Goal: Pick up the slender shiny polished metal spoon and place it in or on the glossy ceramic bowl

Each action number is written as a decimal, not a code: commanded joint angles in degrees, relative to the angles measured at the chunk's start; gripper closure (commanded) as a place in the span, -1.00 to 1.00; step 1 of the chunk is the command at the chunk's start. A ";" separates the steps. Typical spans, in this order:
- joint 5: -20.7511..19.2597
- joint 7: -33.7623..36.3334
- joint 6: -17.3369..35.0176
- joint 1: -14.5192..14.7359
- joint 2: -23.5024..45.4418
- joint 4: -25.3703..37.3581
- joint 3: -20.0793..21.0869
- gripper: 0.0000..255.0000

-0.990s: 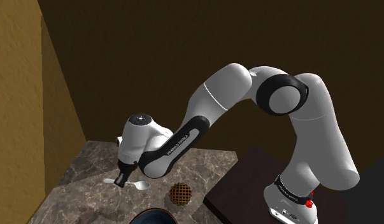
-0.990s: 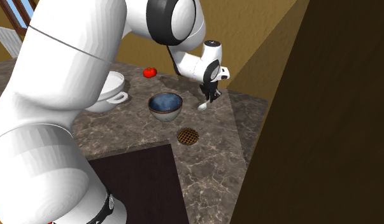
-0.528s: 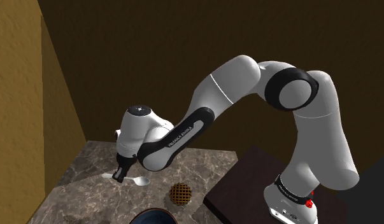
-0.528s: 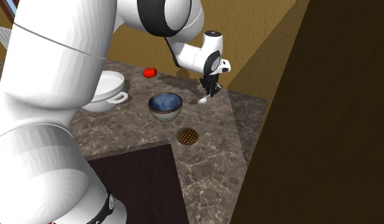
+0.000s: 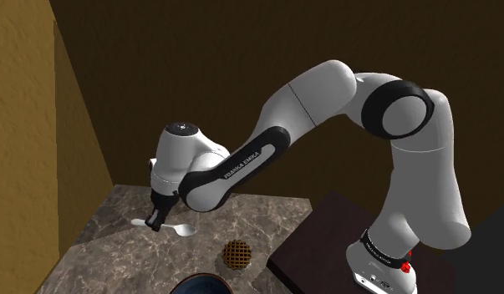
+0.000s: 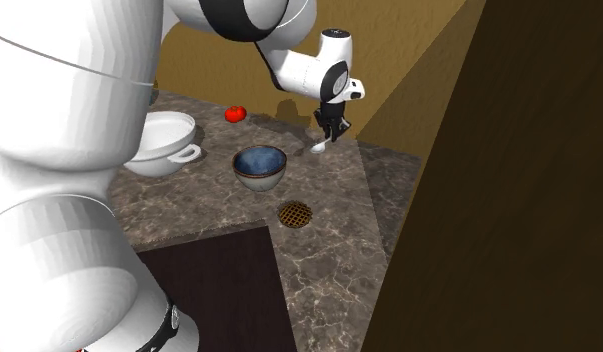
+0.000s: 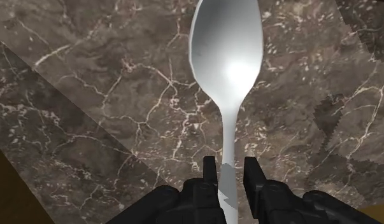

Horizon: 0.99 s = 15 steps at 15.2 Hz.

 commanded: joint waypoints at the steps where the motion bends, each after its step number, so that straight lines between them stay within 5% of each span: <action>1: 0.27 -0.11 -1.14 -0.21 -1.08 0.05 0.23 1.00; 15: -1.28 13.97 5.37 8.49 -15.41 -19.88 2.48 1.00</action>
